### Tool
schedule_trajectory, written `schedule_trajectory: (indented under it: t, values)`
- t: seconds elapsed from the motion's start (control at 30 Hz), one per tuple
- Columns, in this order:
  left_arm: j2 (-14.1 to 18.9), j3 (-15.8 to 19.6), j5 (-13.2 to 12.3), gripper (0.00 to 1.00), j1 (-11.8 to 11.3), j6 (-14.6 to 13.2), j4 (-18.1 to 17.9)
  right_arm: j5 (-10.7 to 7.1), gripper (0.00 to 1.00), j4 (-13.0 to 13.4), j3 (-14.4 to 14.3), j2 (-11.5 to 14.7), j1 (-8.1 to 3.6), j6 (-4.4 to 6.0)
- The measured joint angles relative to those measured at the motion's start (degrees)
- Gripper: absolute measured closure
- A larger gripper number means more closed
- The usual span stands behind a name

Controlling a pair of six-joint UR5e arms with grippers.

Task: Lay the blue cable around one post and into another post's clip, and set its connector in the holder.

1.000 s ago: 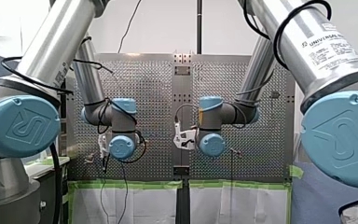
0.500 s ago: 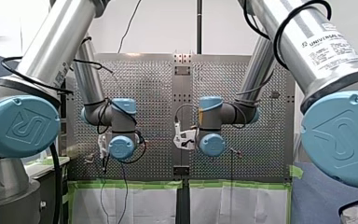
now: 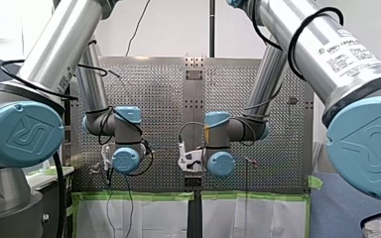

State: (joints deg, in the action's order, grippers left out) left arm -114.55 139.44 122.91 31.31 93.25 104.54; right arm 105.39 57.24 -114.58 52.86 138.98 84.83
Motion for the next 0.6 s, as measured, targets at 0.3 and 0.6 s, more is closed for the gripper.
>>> schedule_trajectory:
  t: [0.3,0.6]
  values:
    - [-0.01,0.03,0.0,1.0,0.0,-0.01,-0.02,0.0,1.0,-0.01,0.0,-0.06,0.02,0.0]
    - [2.18,0.01,-0.64,1.0,-0.35,-0.61,2.56,2.13,1.0,-2.9,1.34,2.27,-0.23,2.89]
